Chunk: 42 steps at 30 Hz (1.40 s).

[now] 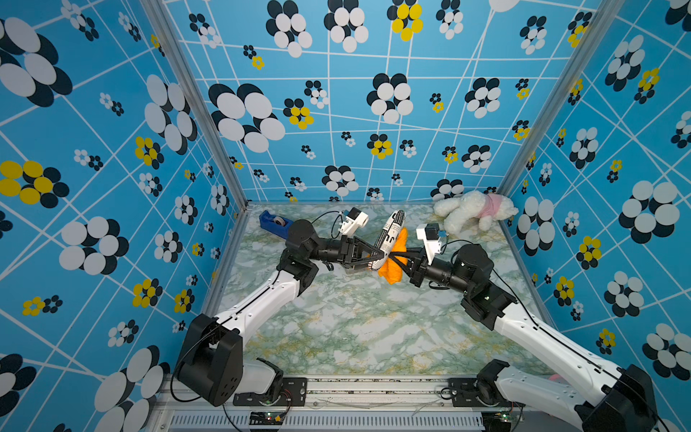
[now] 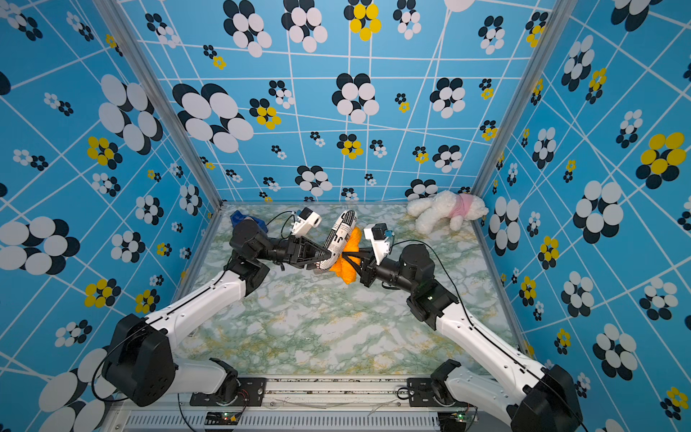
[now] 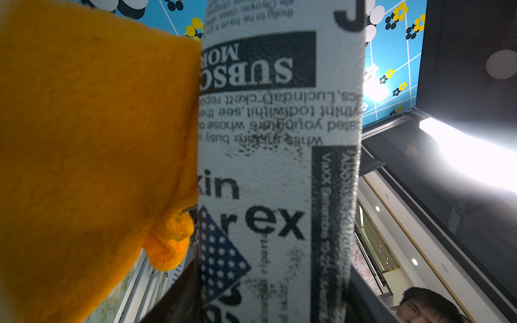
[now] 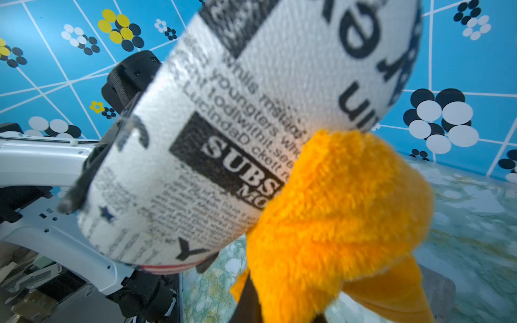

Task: Wipe the eyeglass case
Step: Wipe the dirt from the eyeglass case.

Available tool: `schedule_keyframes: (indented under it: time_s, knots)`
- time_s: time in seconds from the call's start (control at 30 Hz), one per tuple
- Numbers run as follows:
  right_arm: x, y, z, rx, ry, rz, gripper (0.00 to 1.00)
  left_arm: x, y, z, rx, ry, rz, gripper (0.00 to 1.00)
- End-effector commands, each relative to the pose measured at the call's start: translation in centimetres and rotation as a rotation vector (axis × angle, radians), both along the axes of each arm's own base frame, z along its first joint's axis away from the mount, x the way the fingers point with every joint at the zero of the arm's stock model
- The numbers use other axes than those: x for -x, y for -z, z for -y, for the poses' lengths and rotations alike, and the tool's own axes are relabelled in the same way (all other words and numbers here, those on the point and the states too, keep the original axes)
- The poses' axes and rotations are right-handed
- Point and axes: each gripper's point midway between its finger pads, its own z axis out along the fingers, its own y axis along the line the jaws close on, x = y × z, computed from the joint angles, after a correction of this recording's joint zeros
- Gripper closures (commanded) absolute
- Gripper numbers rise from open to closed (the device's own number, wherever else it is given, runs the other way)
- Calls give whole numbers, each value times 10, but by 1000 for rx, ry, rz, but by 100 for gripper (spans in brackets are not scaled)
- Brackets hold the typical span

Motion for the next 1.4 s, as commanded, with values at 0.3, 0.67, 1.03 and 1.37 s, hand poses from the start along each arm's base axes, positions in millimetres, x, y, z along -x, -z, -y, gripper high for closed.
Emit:
schedule_keyframes:
  time_s: [0.3,0.67,1.03,1.37]
  knots:
    - [-26,-68,34,-5,119,175,100,8,-3,-1,-17,24,25,100]
    - [6,-35,-4,-23,-54,67,100,9,-4,-3,-24,19,41,100]
    - [24,-9,3,154,-17,51,100,9,-2,-3,-31,19,32,100]
    - [-51,-44,12,91,54,96,100,15,-5,-5,-30,25,44,100]
